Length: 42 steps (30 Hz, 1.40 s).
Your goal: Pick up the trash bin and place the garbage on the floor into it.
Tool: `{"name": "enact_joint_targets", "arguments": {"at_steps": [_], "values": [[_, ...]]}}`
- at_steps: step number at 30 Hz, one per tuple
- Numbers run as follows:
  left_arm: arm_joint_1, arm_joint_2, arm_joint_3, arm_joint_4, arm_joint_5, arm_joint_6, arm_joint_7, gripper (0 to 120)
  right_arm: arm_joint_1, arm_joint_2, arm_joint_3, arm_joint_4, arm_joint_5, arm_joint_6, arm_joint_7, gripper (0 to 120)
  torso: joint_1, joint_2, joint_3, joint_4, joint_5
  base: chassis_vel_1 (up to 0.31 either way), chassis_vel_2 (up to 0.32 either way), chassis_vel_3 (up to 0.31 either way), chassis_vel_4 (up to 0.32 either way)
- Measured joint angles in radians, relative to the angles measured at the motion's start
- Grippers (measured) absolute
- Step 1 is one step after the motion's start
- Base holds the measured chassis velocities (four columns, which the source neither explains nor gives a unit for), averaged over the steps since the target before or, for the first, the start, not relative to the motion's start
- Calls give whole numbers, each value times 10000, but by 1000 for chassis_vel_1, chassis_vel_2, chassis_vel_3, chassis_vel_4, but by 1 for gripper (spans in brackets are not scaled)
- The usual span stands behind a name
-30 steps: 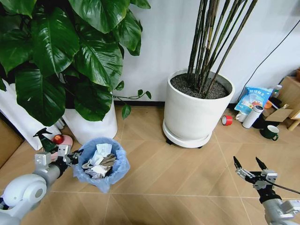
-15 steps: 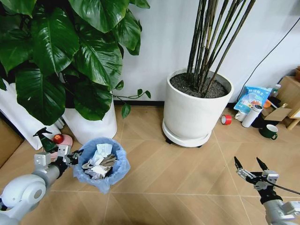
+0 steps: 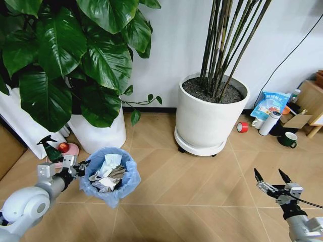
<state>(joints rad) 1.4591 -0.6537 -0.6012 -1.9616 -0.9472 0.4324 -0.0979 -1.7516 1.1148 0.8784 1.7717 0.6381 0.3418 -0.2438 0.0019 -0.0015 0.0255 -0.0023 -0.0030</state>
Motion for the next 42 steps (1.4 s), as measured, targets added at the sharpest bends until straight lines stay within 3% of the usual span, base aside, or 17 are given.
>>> {"name": "enact_joint_targets", "arguments": {"at_steps": [42], "values": [[-95,145,-219,-7,-335,97,-129,0,13,117,52,-59,-142,189,-166,100,-1,0,-1,-1,-1,65,-64,-67,67]]}}
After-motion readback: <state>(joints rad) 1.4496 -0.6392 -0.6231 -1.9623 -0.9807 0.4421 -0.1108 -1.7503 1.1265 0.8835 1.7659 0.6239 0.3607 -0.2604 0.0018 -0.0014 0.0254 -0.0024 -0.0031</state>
